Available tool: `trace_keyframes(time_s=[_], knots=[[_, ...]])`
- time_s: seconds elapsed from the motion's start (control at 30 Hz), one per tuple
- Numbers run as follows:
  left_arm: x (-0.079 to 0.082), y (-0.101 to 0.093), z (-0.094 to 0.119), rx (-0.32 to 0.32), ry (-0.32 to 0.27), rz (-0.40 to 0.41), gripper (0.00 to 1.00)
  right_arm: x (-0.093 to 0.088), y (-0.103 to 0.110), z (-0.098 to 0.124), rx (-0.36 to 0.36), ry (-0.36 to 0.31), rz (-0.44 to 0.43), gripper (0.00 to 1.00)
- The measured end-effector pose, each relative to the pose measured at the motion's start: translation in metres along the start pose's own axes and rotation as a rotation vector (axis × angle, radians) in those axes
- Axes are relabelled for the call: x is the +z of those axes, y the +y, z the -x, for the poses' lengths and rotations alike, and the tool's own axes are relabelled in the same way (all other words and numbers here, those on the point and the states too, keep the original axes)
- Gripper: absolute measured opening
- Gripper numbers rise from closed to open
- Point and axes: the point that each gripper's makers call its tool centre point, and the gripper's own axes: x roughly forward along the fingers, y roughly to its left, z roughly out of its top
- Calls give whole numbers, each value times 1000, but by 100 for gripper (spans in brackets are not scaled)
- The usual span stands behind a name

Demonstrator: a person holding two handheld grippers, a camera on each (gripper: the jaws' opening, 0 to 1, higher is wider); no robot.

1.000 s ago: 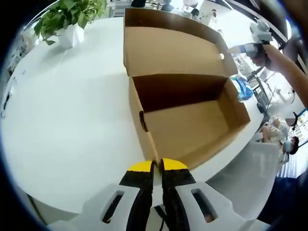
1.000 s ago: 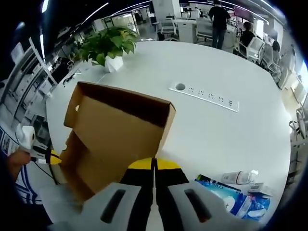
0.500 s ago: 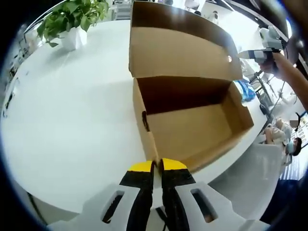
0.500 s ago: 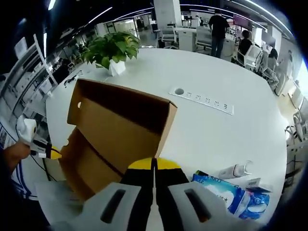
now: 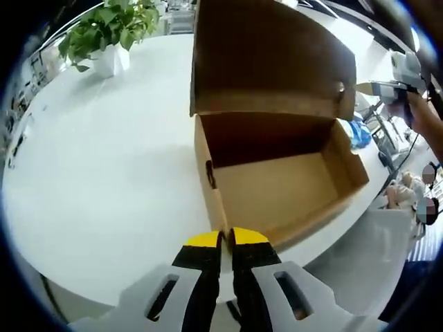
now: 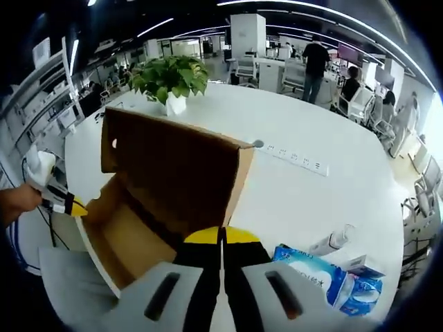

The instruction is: Operate the shoe box by opening the lid, removing the specified soft item, and placing it in the target area until the item is outside and the box remains undamaged.

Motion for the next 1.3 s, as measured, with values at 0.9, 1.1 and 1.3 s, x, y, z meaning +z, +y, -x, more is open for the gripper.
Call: trace_keyframes(time_s=[0.9,1.1,1.3], knots=[[0,2,0,28,-50,-12,1,-23,18,21,-54,-67,42,0],[-1,2,0,29,-71,-15,2,-29,23,23,-63,-81,50,0],[0,3,-1,31,-92,-17,2,-37,24,25,-75,-118,59,0]])
